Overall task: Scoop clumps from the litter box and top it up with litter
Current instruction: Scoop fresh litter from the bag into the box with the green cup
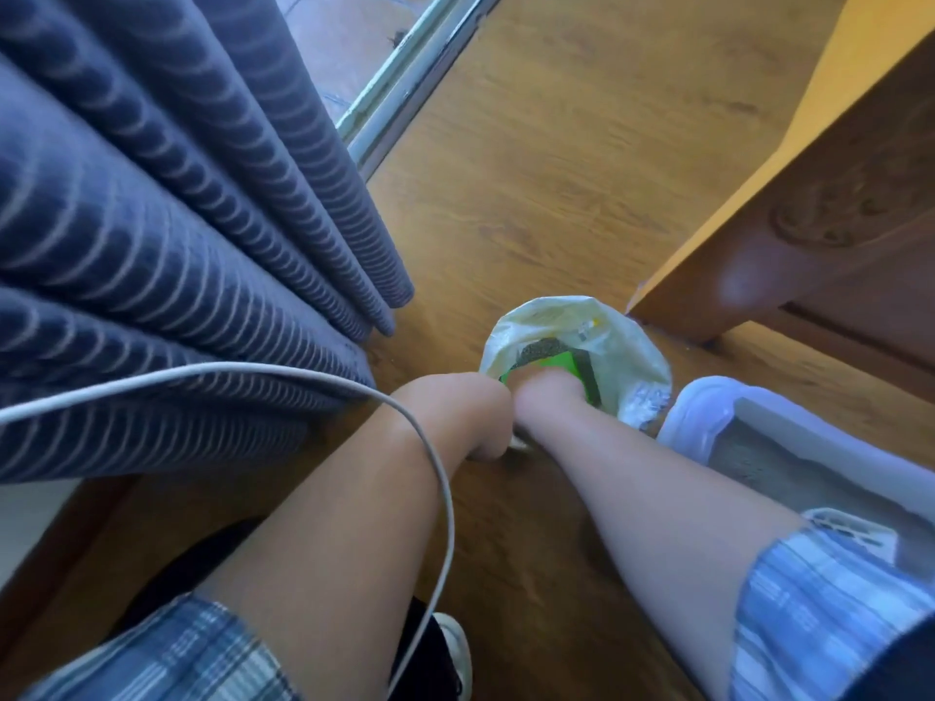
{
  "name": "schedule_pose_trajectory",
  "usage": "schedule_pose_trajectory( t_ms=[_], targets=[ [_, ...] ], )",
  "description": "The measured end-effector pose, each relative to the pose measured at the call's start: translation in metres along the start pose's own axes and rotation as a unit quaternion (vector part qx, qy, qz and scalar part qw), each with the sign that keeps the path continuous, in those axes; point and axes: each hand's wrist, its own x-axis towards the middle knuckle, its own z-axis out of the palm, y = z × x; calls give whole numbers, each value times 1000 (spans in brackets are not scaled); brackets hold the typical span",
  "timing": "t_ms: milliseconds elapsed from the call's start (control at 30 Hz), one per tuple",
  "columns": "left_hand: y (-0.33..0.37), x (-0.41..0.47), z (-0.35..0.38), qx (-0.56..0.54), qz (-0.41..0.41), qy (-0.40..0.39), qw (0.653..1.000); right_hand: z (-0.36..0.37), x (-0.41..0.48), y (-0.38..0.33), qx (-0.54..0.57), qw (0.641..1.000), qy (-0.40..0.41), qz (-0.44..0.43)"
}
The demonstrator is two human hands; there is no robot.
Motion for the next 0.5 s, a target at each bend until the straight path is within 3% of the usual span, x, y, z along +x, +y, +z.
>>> schedule_pose_trajectory(
  t_ms=[300,500],
  targets=[
    [-3,-4,-7,-17,-1,-12,1000,3,-13,40,158,987,13,-9],
    [9,-1,-20,46,49,-30,997,-24,-60,89,133,990,45,-28]
  ],
)
